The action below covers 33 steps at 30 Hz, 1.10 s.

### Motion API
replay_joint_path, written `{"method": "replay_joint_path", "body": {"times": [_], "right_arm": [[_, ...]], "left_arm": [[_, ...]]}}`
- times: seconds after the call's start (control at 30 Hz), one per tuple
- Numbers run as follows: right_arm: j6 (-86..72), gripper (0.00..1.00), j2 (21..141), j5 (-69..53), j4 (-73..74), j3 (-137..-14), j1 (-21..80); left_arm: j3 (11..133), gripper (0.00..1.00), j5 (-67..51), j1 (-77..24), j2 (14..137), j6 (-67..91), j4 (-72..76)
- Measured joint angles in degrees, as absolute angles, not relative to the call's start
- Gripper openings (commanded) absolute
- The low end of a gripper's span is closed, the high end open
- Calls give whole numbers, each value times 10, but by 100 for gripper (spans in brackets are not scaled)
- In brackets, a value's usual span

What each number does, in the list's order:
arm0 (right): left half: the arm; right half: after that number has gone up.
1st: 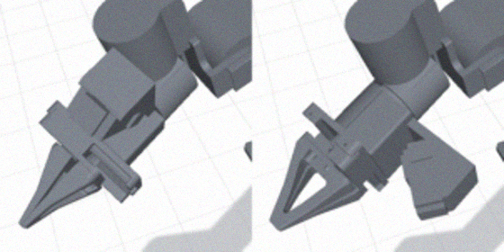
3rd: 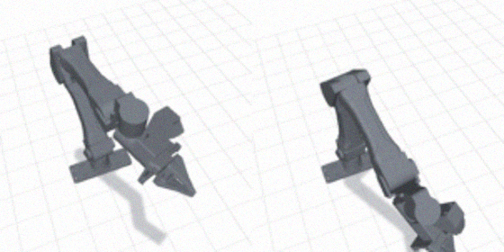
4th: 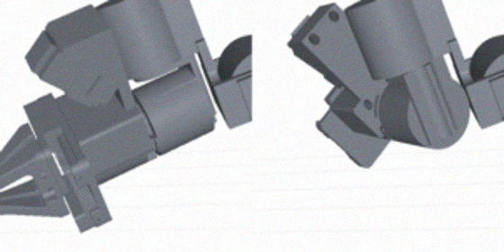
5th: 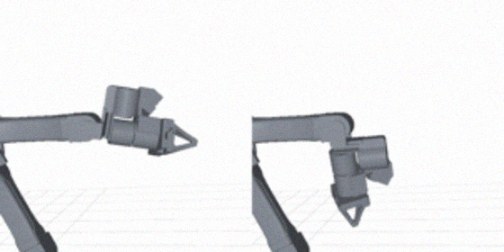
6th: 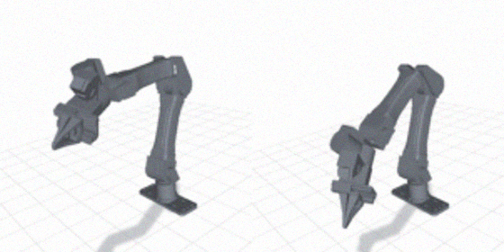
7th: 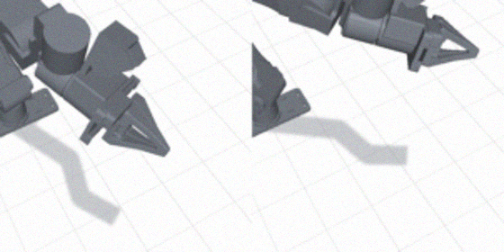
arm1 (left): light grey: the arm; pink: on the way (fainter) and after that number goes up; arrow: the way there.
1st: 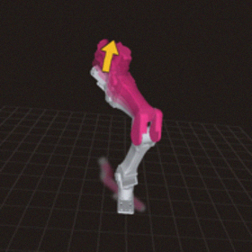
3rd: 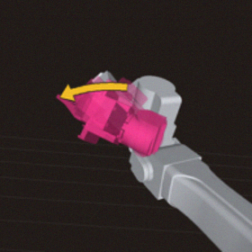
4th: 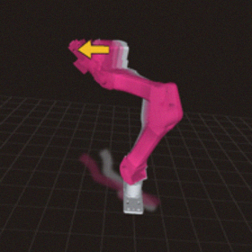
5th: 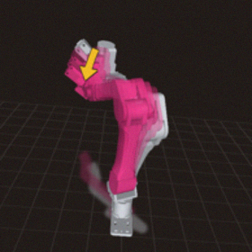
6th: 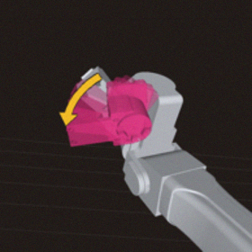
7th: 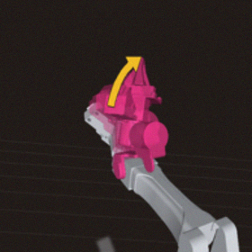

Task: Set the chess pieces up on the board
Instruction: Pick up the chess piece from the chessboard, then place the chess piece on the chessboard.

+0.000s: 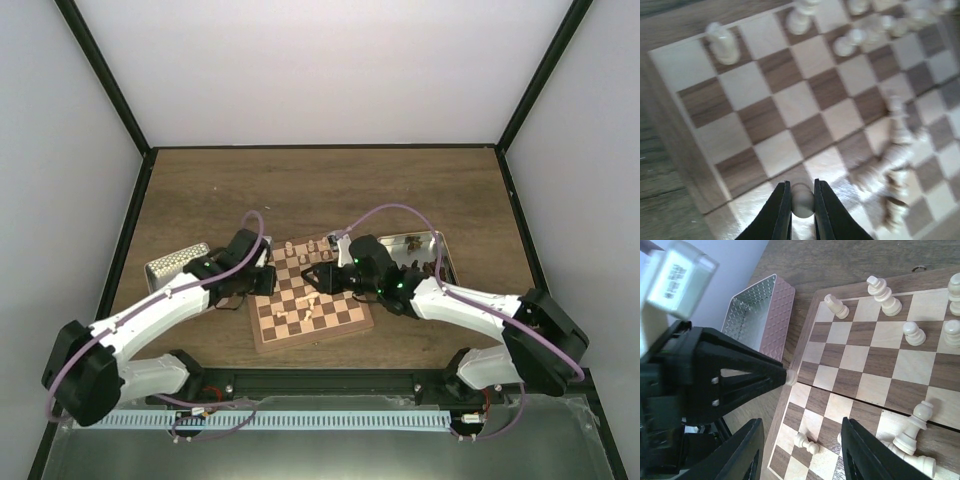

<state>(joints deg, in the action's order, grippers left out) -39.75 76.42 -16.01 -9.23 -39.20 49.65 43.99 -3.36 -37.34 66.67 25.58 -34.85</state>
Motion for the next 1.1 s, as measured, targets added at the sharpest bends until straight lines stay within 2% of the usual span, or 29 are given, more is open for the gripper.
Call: {"method": "replay_joint_path", "body": {"times": [0.23,0.47,0.7,0.9,1.1], "right_arm": [[-397,44,764,-144,-94,-389,497],[-397,44,764,-142,-90,-377,497],[-395,45,764,-142,-90,-375,497],[-395,45,764,-142,-90,-375,497],[-395,44,768,-143,-90,-375,497]], "left_arm": [[439,7,88,-373,739,298,-347],[444,7,153,-366,813,322,-313],[454,8,172,-357,828,328,-296],[454,16,173,-350,836,328,-285],[454,16,167,-344,843,327,-270]]}}
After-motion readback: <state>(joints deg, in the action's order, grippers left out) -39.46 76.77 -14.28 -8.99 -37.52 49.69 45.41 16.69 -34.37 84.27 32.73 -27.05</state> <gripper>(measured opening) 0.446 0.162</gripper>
